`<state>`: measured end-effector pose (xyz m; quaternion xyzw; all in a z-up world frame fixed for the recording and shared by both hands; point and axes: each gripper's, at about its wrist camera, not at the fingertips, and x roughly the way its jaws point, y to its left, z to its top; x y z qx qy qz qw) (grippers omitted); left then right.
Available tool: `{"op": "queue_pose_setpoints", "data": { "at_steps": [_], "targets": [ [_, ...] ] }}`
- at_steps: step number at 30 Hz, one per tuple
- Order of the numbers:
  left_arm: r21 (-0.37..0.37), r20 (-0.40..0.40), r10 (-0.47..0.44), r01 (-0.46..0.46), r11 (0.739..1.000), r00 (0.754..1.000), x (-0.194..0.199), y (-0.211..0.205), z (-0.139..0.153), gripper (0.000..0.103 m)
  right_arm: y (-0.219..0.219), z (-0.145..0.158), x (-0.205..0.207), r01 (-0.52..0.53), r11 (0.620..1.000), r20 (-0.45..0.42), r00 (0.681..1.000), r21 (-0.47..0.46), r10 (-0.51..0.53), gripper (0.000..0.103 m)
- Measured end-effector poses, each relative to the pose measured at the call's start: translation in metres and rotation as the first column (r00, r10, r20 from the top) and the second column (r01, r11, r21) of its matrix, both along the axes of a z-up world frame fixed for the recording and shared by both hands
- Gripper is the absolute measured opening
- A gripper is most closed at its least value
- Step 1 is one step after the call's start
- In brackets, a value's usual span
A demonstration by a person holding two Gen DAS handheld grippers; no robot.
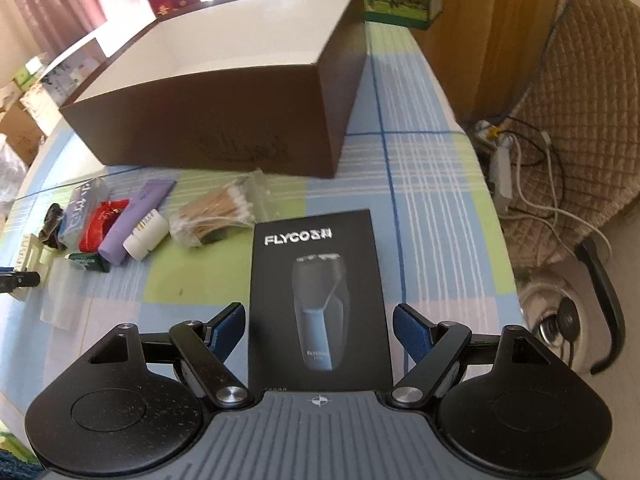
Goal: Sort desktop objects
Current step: 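Carry the shaver box and cream holder over the brown box with both tools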
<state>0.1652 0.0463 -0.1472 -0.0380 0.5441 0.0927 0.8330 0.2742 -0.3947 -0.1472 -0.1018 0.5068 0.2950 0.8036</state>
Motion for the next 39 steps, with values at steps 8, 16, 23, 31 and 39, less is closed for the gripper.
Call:
{"op": "queue_pose_setpoints", "data": {
  "at_steps": [8,16,23,31,39],
  "targets": [
    [0.010,-0.012,0.041,-0.041,0.999,0.999,-0.007,-0.008,0.003,0.025,0.014,-0.016,0.010,-0.046,0.999,-0.001,0.999,-0.027,0.046,0.079],
    [0.055,-0.018,-0.001,0.002,0.998,1.000,0.010,-0.011,0.001,0.024,0.019,-0.035,0.008,-0.046,0.994,-0.024,0.999,-0.099,0.044,0.079],
    [0.048,-0.025,-0.086,0.087,0.995,0.996,0.009,-0.011,-0.001,0.023,0.017,-0.034,-0.010,0.009,0.992,0.007,1.000,-0.125,-0.009,0.076],
    [0.026,0.019,-0.167,0.167,0.986,0.986,0.005,-0.008,0.018,0.023,0.018,-0.010,-0.021,0.136,0.990,-0.106,0.986,0.041,-0.131,0.076],
    [0.033,0.123,-0.215,0.212,0.977,0.969,0.015,-0.006,0.055,0.023,0.045,0.021,-0.030,0.118,0.987,-0.085,0.990,0.106,-0.109,0.076]
  ]
}}
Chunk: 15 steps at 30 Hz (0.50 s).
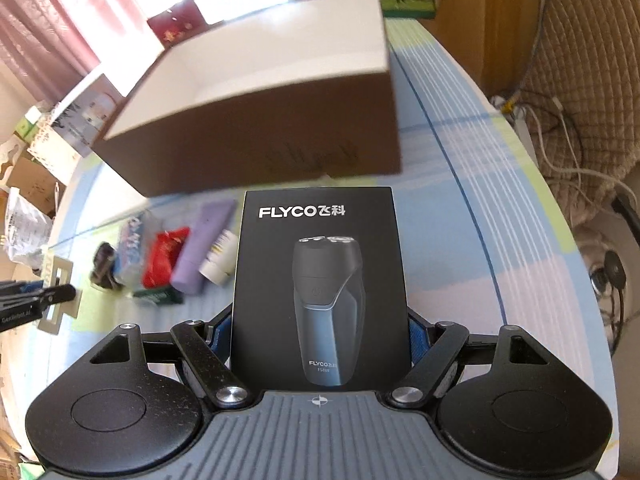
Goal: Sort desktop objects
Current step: 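Carry the shaver box and cream holder over the brown box with both tools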
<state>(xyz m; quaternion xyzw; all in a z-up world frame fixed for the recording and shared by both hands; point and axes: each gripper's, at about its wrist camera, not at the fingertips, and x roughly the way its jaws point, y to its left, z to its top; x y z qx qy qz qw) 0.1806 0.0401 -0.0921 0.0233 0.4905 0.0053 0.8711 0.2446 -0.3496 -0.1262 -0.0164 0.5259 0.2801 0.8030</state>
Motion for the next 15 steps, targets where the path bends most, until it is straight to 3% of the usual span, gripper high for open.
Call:
{"op": "queue_pose_setpoints", "data": {
  "at_steps": [15],
  "targets": [
    [-0.022,0.155,-0.075,0.079,0.997,0.985,0.071,-0.017,0.055,0.023,0.036,0.062,0.044,-0.019,0.995,0.151,0.989,0.097,0.004,0.076]
  ]
}}
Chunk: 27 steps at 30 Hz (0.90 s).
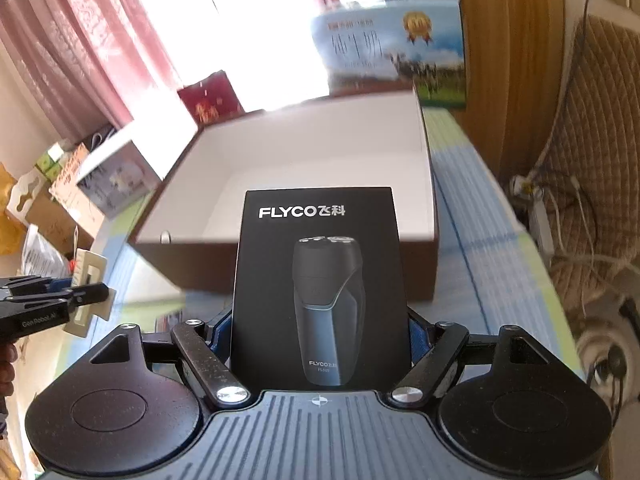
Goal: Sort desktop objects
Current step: 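Carry the shaver box and cream holder over the brown box with both tools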
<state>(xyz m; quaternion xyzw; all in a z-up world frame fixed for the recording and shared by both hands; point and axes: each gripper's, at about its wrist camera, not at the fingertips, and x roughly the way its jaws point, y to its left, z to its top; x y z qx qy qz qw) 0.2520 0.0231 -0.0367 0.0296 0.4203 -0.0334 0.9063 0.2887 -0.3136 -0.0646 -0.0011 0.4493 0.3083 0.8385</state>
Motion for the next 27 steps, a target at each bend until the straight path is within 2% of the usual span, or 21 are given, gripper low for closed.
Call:
{"op": "queue_pose_setpoints", "data": {
  "at_steps": [6,12,19,23,27],
  "targets": [
    [-0.017,0.014,-0.018,0.018,1.000,1.000,0.044,-0.007,0.009,0.023,0.023,0.019,0.031,0.000,1.000,0.067,0.998,0.009,0.000,0.076],
    [-0.013,-0.002,-0.041,0.041,0.999,0.999,0.095,-0.014,0.005,0.023,0.051,0.019,0.078,0.025,1.000,0.084,0.996,-0.017,-0.024,0.076],
    [-0.020,-0.025,-0.034,0.034,0.999,0.999,0.161,-0.019,-0.012,0.023,0.086,-0.014,0.136,0.066,0.989,0.054,0.997,-0.133,-0.060,0.076],
    [0.015,-0.056,-0.023,0.024,1.000,0.998,0.198,-0.019,-0.031,0.023,0.099,-0.038,0.160,0.071,0.980,0.024,0.997,-0.187,-0.068,0.076],
    [0.019,-0.107,-0.005,0.007,1.000,0.994,0.227,-0.016,-0.052,0.023,0.108,-0.054,0.175,0.066,0.972,0.006,0.998,-0.224,-0.066,0.076]
  ]
}}
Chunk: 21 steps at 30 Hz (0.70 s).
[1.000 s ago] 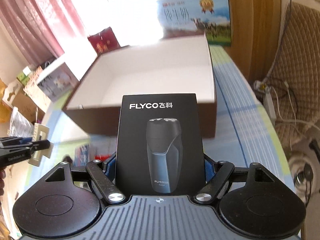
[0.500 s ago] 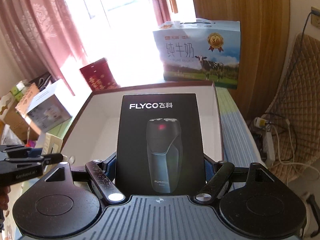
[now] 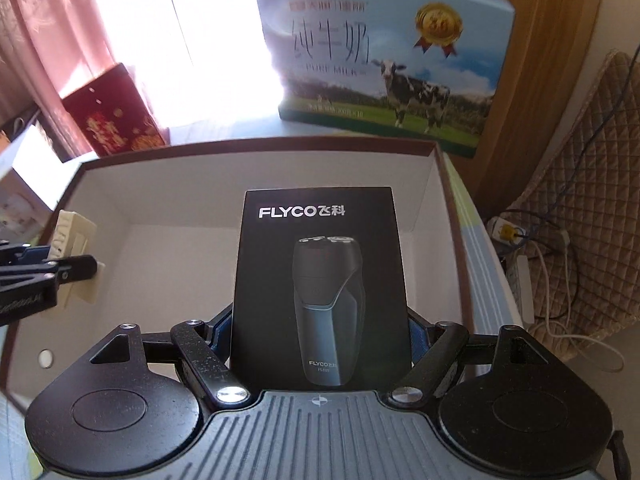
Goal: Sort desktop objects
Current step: 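Carry the shaver box and cream holder over the brown box with both tools, then release the cream holder and shaver box into the brown box with both tools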
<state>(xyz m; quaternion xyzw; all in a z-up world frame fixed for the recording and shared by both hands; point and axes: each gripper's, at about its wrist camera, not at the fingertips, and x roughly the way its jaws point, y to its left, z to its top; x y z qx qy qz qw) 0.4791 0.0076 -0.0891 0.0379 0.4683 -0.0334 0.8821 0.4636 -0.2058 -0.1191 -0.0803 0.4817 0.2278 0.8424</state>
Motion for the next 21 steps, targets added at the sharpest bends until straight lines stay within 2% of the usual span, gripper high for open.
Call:
{"op": "queue_pose_setpoints", "data": {
  "at_steps": [7,16,18,21],
  "targets": [
    [0.035,-0.048,0.008,-0.006,0.999,0.999,0.032,-0.002,-0.029,0.024,0.013,-0.010,0.021,-0.015,0.998,0.009,1.000,-0.060,0.015,0.076],
    [0.101,-0.060,-0.011,0.017,0.995,0.998,0.052,-0.014,-0.047,0.024,0.029,-0.018,0.027,-0.048,0.992,0.027,0.998,-0.117,0.052,0.076],
    [0.101,-0.054,-0.016,0.021,0.995,0.998,0.056,-0.014,-0.048,0.032,0.031,-0.020,0.029,-0.051,0.991,0.030,0.998,-0.125,0.055,0.076],
    [0.101,-0.050,-0.021,0.026,0.995,0.999,0.059,-0.015,-0.046,0.034,0.032,-0.021,0.032,-0.052,0.991,0.034,0.998,-0.125,0.057,0.076]
  ]
}}
